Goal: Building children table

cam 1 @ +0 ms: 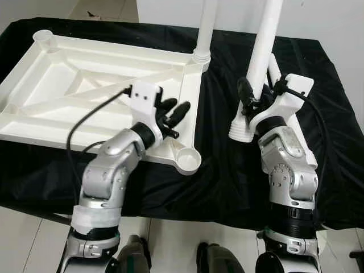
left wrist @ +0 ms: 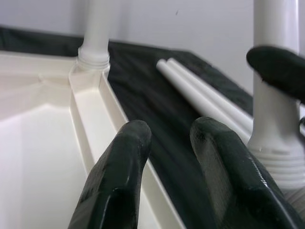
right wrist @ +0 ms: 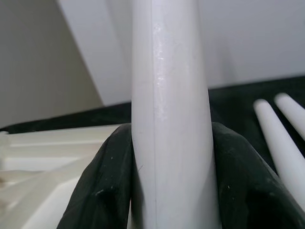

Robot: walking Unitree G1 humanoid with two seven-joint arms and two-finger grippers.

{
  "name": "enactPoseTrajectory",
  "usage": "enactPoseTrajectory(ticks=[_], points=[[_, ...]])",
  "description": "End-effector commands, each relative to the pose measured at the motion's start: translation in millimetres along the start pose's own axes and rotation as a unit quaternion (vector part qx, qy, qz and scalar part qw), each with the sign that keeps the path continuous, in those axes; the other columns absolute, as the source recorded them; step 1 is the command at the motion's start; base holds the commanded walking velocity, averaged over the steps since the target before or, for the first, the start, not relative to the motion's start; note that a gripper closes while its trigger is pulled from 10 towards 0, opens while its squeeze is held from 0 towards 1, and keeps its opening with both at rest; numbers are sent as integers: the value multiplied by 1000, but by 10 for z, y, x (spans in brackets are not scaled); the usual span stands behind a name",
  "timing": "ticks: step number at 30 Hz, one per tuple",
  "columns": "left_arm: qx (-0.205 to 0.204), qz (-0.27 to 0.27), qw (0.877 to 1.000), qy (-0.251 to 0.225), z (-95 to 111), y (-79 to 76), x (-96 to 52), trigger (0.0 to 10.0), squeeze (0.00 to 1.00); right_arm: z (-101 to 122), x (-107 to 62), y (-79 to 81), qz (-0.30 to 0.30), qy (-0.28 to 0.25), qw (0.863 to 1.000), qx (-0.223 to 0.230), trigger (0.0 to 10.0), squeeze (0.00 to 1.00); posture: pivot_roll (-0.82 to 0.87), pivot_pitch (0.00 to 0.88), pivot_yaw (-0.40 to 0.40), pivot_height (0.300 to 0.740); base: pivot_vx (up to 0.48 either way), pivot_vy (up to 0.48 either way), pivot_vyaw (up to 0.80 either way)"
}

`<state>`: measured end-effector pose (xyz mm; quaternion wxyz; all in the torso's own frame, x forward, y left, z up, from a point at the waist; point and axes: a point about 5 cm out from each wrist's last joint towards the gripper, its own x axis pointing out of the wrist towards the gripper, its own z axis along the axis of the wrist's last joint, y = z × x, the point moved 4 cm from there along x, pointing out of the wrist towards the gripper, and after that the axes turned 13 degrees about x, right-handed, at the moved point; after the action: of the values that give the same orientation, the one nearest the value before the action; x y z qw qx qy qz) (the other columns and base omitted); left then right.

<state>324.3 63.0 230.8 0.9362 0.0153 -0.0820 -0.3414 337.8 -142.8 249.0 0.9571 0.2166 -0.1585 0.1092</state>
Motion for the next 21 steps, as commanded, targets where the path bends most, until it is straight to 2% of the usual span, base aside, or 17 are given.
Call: enactPoseTrajectory(ticks=[1, 2, 3, 4, 5, 7, 9, 11, 12, 13, 14, 16, 21], points=[[-5, -65, 998, -22, 101, -108, -27, 10000, 0, 61, -21, 67, 22, -21, 1000, 0, 10000, 0, 37, 144, -16, 740, 0, 0, 0], [-9, -85, 996, -39, 197, -107, -47, 10000, 51, 62, -24, 108, 40, -29, 999, -3, 10000, 0, 42, 142, -19, 740, 0, 0, 0], [-16, -95, 994, -51, 266, -95, -55, 10000, 996, 47, -25, 144, 56, -28, 998, 0, 10000, 0, 43, 142, -21, 740, 0, 0, 0], [-16, -95, 994, -51, 266, -95, -55, 10000, 996, 47, -25, 144, 56, -28, 998, 0, 10000, 0, 43, 142, -21, 740, 0, 0, 0], [-44, -121, 989, -76, 368, -130, -75, 10000, 1000, 14, -32, 218, 87, -24, 996, -7, 10000, 0, 48, 141, -26, 740, 0, 0, 0], [-44, -121, 989, -76, 368, -130, -75, 10000, 1000, 14, -32, 218, 87, -24, 996, -7, 10000, 0, 48, 141, -26, 740, 0, 0, 0], [-85, -166, 976, -109, 528, -221, -86, 10000, 1000, -58, -39, 292, 124, -10, 992, -4, 10000, 0, 65, 137, -48, 740, 0, 0, 0], [-85, -166, 976, -109, 528, -221, -86, 10000, 1000, -58, -39, 292, 124, -10, 992, -4, 10000, 0, 65, 137, -48, 740, 0, 0, 0], [-89, -189, 970, -122, 615, -278, -86, 10000, 1000, -114, -43, 345, 150, 1, 989, 2, 10000, 0, 69, 136, -56, 740, 0, 0, 0], [-89, -189, 970, -122, 615, -278, -86, 10000, 1000, -114, -43, 345, 150, 1, 989, 2, 10000, 0, 69, 136, -56, 740, 0, 0, 0], [-96, -202, 966, -129, 669, -302, -66, 10000, 0, -158, -46, 389, 171, 11, 985, 5, 10000, 0, 76, 135, -66, 740, 0, 0, 0], [-105, -226, 958, -140, 760, -338, -32, 10000, 0, -235, -50, 459, 205, 24, 978, 8, 10000, 0, 87, 136, -84, 740, 0, 0, 0], [-101, -239, 956, -136, 802, -349, 22, 10000, 0, -293, -51, 533, 239, 35, 970, 13, 10000, 0, 98, 136, -100, 740, 0, 0, 0]])
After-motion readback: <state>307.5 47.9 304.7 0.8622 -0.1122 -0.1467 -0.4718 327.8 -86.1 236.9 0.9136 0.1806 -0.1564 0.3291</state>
